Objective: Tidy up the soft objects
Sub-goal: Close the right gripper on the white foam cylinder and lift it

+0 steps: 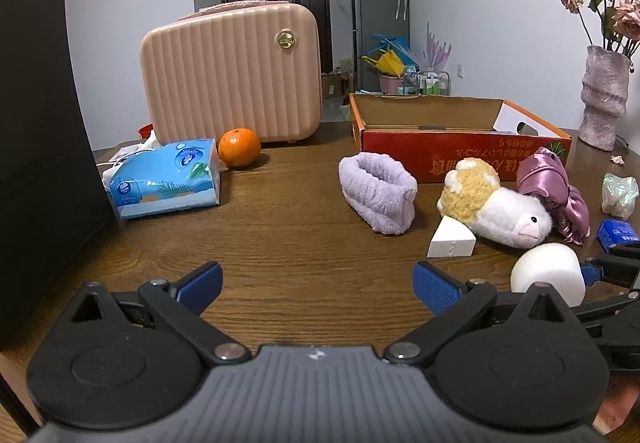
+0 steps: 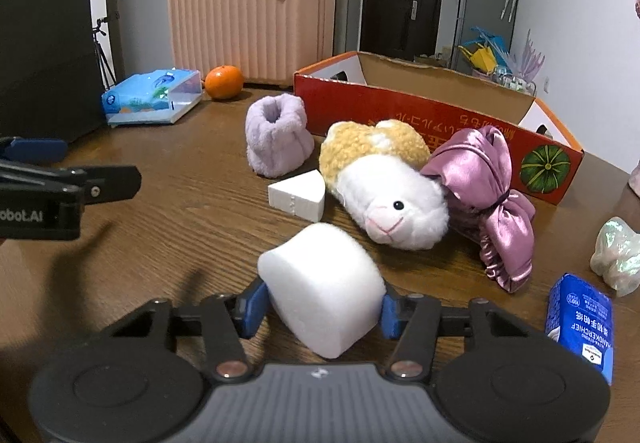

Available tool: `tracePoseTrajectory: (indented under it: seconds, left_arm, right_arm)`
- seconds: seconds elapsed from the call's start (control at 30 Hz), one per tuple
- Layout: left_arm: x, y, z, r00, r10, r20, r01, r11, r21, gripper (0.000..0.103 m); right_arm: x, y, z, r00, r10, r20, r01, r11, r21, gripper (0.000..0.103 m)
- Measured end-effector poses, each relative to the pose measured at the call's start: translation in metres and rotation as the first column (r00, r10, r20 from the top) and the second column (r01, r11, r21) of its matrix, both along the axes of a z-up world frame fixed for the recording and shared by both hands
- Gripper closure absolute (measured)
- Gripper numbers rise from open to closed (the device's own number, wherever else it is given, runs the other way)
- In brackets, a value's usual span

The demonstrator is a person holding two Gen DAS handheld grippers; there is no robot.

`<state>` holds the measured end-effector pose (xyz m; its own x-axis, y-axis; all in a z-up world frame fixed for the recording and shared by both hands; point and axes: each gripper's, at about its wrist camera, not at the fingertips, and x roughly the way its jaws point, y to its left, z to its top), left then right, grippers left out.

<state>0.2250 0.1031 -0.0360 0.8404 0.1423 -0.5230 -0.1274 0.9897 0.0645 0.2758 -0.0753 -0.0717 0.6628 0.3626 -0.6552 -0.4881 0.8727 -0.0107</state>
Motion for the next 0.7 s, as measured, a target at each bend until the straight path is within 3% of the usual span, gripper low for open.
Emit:
tracePoseTrajectory:
  seconds: [0.3,0.7]
  left_arm:
    - [-0.001,0.0,0.0,1.0,0.004,0.008,-0.004,1.0,-0.001,0.0]
    - [0.005,0.001,-0.005,0.999,0.032,-0.006,-0.032,0.999,-0.011,0.0]
  right_arm:
    - [-0.008,-0.004,0.007,0.998,0.014,0.055,-0.016,0.999,0.039,0.061]
    - [-0.01,-0.043,0.029,0.988,-0.072,0.134,0.054,0.99,0.131,0.062]
